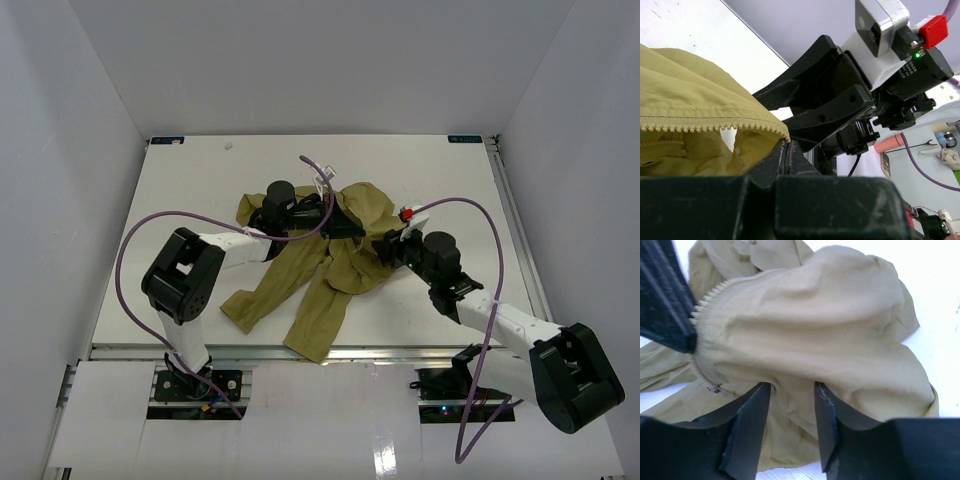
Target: Zip up the jacket
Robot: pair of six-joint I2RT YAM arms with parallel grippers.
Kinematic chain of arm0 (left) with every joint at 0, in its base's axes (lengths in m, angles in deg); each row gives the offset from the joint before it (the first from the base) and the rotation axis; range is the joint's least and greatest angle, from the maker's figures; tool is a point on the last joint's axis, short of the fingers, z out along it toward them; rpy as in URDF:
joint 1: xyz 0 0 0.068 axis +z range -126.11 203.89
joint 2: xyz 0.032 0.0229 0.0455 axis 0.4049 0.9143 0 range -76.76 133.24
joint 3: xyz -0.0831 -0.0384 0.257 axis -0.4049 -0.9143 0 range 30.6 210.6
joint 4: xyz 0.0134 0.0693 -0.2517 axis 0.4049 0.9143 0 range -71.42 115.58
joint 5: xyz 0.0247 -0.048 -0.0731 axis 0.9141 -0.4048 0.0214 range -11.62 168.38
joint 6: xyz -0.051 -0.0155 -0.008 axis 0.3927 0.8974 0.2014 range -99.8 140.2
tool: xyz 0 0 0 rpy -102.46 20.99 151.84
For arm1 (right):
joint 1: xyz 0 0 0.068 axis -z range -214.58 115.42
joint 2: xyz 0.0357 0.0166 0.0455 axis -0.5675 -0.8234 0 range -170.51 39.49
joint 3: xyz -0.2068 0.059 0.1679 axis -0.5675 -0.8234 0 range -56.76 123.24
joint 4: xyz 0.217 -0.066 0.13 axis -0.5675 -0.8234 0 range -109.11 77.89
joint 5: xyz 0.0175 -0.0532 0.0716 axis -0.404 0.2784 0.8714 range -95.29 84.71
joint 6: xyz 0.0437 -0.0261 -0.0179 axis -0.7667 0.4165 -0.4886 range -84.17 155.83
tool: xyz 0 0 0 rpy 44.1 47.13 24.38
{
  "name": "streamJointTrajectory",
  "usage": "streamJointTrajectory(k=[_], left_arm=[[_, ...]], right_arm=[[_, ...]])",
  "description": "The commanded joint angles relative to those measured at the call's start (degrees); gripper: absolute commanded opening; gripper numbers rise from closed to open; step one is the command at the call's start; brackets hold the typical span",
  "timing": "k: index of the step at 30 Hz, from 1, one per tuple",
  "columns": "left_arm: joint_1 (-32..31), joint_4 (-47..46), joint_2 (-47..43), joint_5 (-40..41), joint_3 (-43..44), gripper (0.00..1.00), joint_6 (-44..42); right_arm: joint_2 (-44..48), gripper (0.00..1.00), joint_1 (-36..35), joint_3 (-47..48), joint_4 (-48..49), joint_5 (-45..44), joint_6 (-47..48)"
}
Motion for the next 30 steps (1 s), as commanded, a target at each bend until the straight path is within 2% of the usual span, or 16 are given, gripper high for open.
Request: streamJointTrajectory(k=[1,7,11,15,17,18,22,24,27,30], left_arm=[[0.21,1.38,-3.93,-1.97,-0.02,0.0,-3.26],[0.21,1.49,-2.67,-3.91,0.55,0.0,-4.11],[0.3,1.39,-2.03,-4.84,0.81,0.0,-4.36],[0.33,0.79,-1.43,-5.54,0.94,0.03,-4.46],[0.52,0.93,-1.23,-5.66,0.94,0.07,-4.93],[0.64,1.0,-1.16,-5.7,0.94,0.11,-5.25],[0.9,1.74,-0.93,-6.04,0.69,0.25,-7.54],[1.0,3.3,-0.93,-5.6,0.67,0.41,-9.8],[1.0,5.84,-1.44,-4.54,0.15,0.49,-12.95],[1.0,6.49,-2.2,-4.6,-1.06,0.52,-14.67]], right_arm=[[3.49,0.52,0.08,0.77,2.2,7.17,1.17],[2.84,0.57,0.15,2.41,1.68,10.27,2.54],[0.54,0.53,0.12,3.51,1.75,11.01,3.29],[-0.56,0.29,0.08,3.97,1.78,11.65,3.28],[-0.62,0.12,0.08,4.02,1.91,12.8,3.35],[-0.54,0.08,0.12,3.99,2.01,13.33,3.21],[0.56,0.08,0.11,3.4,2.64,15.29,2.4],[1.13,0.08,0.08,3.15,3.06,16.26,1.8],[1.66,0.08,0.16,3.15,2.9,16.62,1.26],[1.88,0.08,0.14,3.48,2.43,16.23,0.28]])
